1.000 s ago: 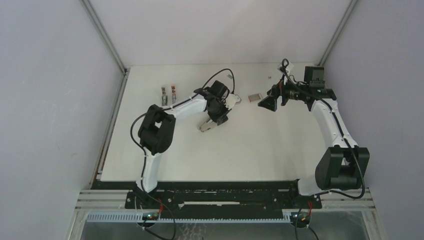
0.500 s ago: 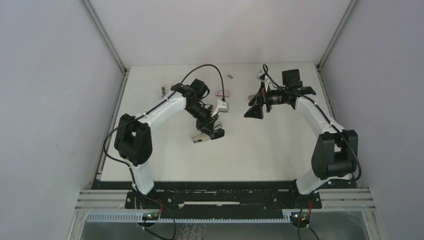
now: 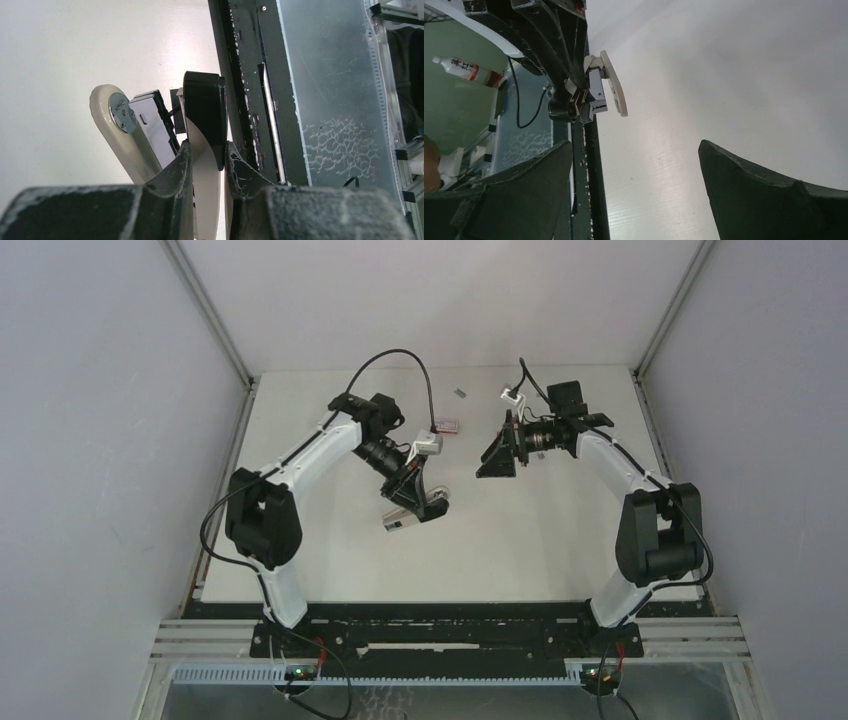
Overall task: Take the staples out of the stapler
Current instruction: Pick up the stapler from the center of the board, then unload the staple at the center of the board.
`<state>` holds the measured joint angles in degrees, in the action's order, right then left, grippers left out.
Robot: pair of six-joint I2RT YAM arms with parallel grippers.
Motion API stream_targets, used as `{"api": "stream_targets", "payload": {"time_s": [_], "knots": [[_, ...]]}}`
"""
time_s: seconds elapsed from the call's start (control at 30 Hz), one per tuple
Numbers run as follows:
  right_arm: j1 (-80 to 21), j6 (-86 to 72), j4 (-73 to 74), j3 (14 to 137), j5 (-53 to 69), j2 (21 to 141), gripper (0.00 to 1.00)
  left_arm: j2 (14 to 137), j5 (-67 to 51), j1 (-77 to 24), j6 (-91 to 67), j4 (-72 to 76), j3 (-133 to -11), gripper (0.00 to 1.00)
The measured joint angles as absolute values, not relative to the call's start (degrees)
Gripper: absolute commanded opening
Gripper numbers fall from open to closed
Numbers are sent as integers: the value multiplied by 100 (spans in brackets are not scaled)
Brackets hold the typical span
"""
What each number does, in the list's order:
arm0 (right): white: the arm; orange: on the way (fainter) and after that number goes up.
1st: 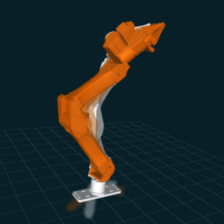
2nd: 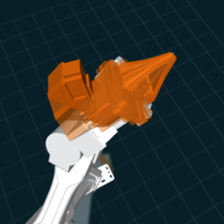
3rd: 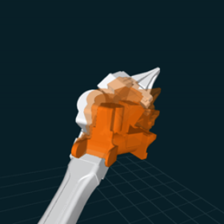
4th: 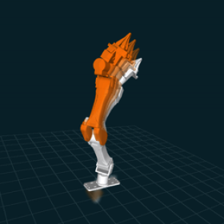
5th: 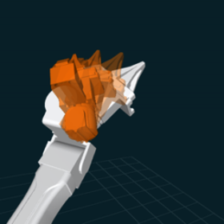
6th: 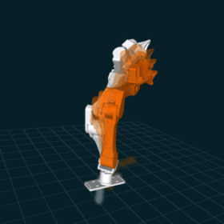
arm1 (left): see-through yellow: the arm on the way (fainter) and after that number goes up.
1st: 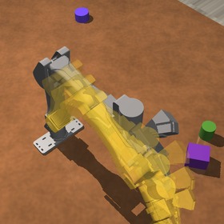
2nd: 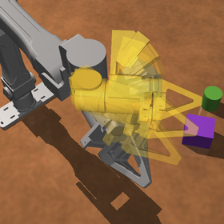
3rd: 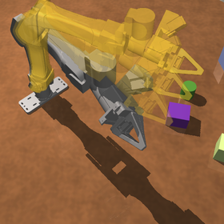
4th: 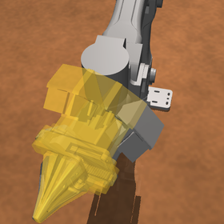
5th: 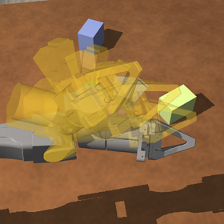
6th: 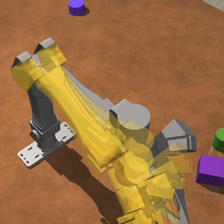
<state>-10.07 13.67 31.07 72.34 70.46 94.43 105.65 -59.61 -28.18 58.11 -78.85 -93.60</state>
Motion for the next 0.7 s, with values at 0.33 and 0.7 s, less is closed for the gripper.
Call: {"api": "stream_targets", "payload": {"time_s": [0.33, 0.7], "knots": [[-1527, 908, 2934, 7234, 7317, 10047, 87, 10565, -6270, -2818, 5828, -7957, -9351, 5], [-1780, 947, 2877, 7234, 7531, 10237, 77, 10619, -6434, -2797, 5815, -7992, -9273, 5]]}}
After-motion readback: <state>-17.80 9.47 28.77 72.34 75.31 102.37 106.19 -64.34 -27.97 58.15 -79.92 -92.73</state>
